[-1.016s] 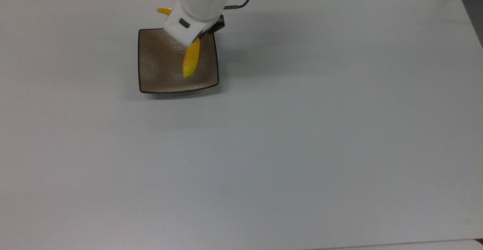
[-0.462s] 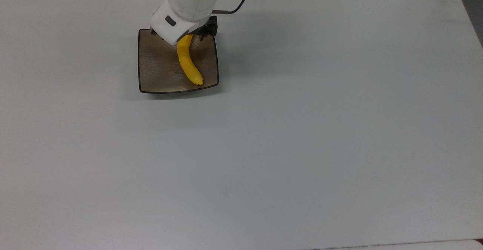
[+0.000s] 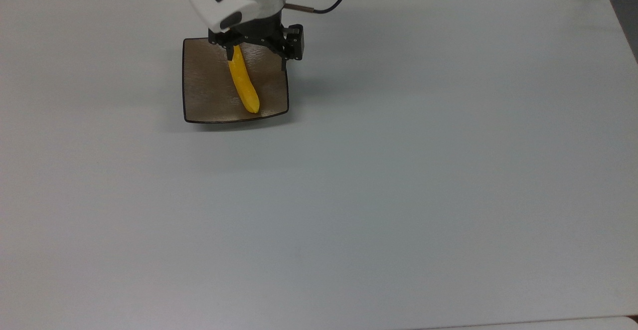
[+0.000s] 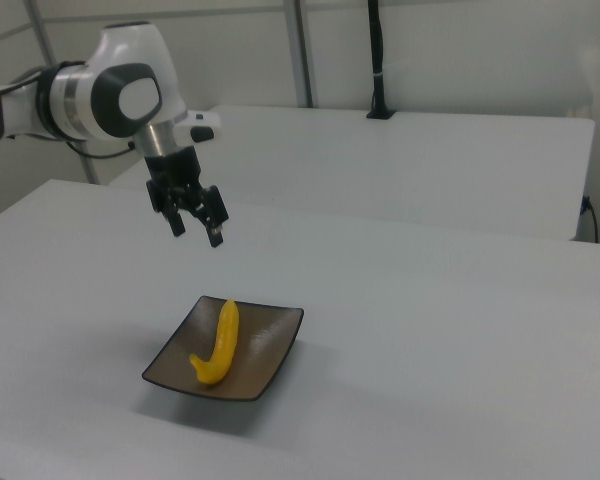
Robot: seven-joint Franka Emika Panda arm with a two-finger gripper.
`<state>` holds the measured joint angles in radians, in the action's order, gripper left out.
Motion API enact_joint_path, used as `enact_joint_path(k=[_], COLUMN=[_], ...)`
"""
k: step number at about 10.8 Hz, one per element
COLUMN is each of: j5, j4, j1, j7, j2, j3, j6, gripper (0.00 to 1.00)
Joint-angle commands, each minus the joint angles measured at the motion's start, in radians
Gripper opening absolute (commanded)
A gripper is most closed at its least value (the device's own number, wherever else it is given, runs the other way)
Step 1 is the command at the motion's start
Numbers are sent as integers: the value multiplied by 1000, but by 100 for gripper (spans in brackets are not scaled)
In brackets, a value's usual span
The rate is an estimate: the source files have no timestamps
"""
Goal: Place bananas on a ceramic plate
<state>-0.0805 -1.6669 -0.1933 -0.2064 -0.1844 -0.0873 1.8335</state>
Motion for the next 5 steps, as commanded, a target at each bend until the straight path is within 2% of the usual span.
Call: enact_joint_path(k=[1,3,5], j5=[57,79,80], j4=[-31,-98,-142], j1=[24,162,163], j7=[-54,-19,34], j2=[80,159,197], j3=[27,189,210], j6=[70,79,69], gripper=[100,100,100])
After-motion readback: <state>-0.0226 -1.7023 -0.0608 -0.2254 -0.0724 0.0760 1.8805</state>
